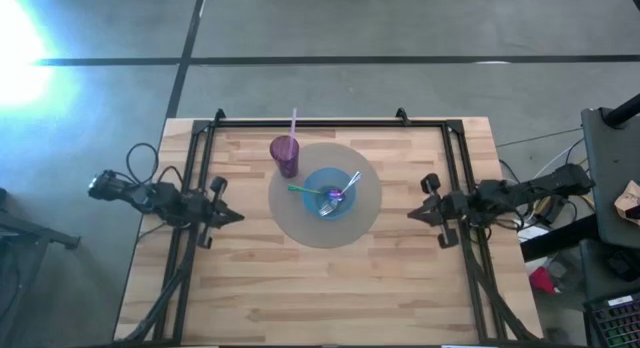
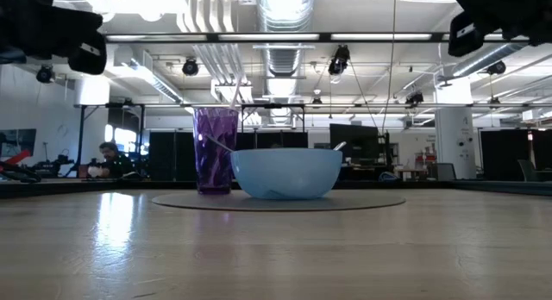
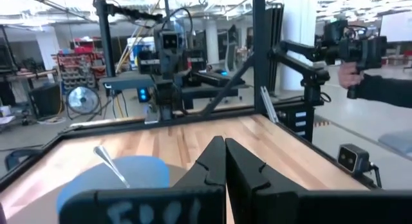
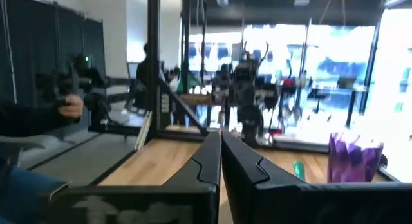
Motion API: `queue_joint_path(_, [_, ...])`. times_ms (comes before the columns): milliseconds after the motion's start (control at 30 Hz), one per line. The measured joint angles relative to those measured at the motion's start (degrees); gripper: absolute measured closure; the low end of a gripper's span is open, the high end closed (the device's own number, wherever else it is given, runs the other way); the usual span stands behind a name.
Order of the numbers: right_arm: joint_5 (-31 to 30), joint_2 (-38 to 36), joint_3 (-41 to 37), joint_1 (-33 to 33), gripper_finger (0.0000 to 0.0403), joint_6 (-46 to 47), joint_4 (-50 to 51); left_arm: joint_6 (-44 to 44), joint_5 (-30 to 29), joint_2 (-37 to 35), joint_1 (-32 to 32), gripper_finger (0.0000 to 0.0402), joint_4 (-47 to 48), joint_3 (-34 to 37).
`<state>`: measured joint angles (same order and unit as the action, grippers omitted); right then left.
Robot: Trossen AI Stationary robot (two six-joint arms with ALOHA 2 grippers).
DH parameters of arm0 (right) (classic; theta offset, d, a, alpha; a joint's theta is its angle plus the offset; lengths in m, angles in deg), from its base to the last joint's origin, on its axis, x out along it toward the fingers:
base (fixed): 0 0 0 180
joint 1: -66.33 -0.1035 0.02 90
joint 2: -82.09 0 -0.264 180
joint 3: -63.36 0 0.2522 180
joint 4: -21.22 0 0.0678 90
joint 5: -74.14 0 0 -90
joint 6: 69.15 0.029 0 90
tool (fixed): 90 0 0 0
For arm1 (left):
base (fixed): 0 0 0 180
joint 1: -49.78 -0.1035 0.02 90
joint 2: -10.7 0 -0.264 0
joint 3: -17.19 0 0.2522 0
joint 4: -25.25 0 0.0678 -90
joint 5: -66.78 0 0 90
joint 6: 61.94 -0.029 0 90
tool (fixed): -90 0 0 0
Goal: Pick & Place Utensil
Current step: Return to Home Position
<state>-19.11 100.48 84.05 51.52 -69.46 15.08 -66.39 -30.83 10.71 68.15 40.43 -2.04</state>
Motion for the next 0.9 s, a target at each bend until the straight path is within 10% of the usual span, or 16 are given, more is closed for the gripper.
queue_joint_path(900, [-1.44, -2.38, -6.32, 11.40, 0.0394, 2.54, 0.84, -0.30, -0.26, -0.02, -9.21, 0.0401, -4.29, 4.98])
